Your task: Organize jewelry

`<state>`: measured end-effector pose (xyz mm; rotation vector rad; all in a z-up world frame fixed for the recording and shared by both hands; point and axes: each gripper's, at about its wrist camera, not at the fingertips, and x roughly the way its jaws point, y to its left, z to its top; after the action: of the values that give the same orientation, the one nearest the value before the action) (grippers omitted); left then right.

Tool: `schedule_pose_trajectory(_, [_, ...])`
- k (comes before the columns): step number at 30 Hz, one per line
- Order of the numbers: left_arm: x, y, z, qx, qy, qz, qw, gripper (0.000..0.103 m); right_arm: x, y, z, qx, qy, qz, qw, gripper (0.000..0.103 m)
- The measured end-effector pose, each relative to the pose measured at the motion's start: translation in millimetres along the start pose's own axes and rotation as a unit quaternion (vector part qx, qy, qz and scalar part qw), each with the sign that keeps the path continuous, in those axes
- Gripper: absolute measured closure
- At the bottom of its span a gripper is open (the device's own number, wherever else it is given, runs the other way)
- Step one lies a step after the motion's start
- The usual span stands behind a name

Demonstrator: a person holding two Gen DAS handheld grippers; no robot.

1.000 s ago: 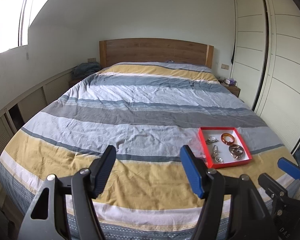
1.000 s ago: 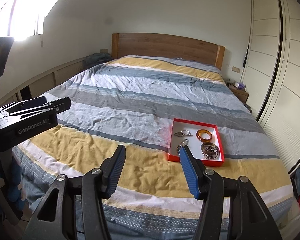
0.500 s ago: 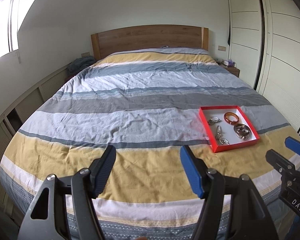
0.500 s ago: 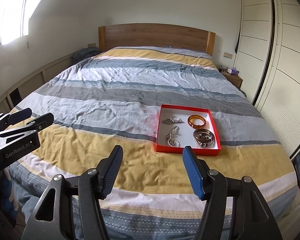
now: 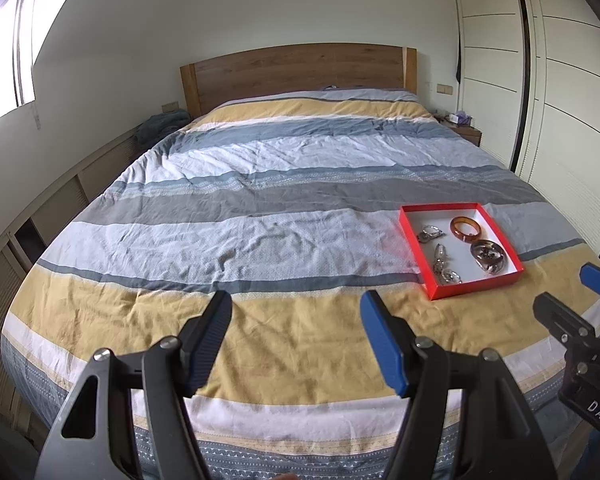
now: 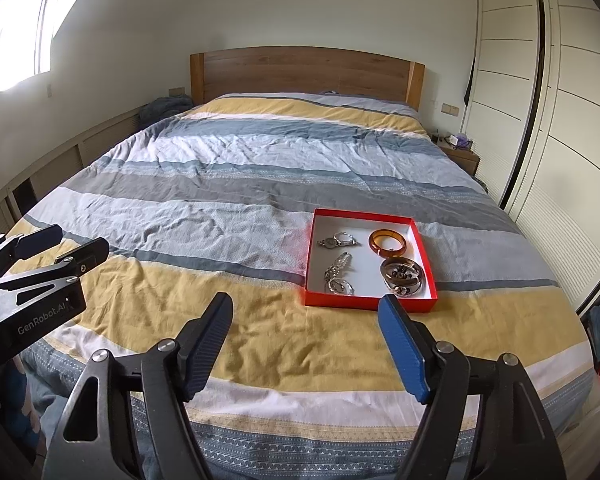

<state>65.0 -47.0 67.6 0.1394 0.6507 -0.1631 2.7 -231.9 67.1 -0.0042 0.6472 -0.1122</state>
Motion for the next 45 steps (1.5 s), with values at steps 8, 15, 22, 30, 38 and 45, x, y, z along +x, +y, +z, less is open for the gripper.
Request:
schedule_pose_trajectory(8, [-0.4, -0.2, -0.1, -0.003, -0.003, 0.001, 1.0000, 0.038, 1.2, -5.7, -2.1, 0.014, -0.002, -0.009, 1.000, 0.002])
schedule_pose_trajectory(15, [0.9, -1.3, -0.7, -0.002, -0.003, 0.007, 1.0000, 0.038, 6.2, -11.1, -6.0, 0.025, 0.004, -0.013, 1.000, 0.000])
schedule_pose_trajectory(22, [7.8, 1.8, -3.7, -0.001, 0.007, 0.016, 0.9998, 0.038, 9.6, -18.1, -8.4, 0.033, 0.005, -0.023, 0.999, 0.000])
schedule_pose_trajectory(30, [12.2, 1.1, -7.4, 0.004, 0.017, 0.022, 0.9996, 0.038, 8.5, -26.8, -8.3, 0.041, 0.000, -0.037, 0.998, 0.000])
schedule_pose_trajectory(38, [11.0, -1.6, -10.8, 0.004, 0.016, 0.015, 0.9997, 0.038, 9.5, -28.5, -11.0, 0.036, 0.007, -0.039, 0.999, 0.000])
schedule_pose_trajectory(45, [9.7, -2.4, -11.8, 0.002, 0.017, 0.012, 0.9998, 0.038, 10.9, -28.1, -15.3, 0.033, 0.015, -0.036, 0.999, 0.000])
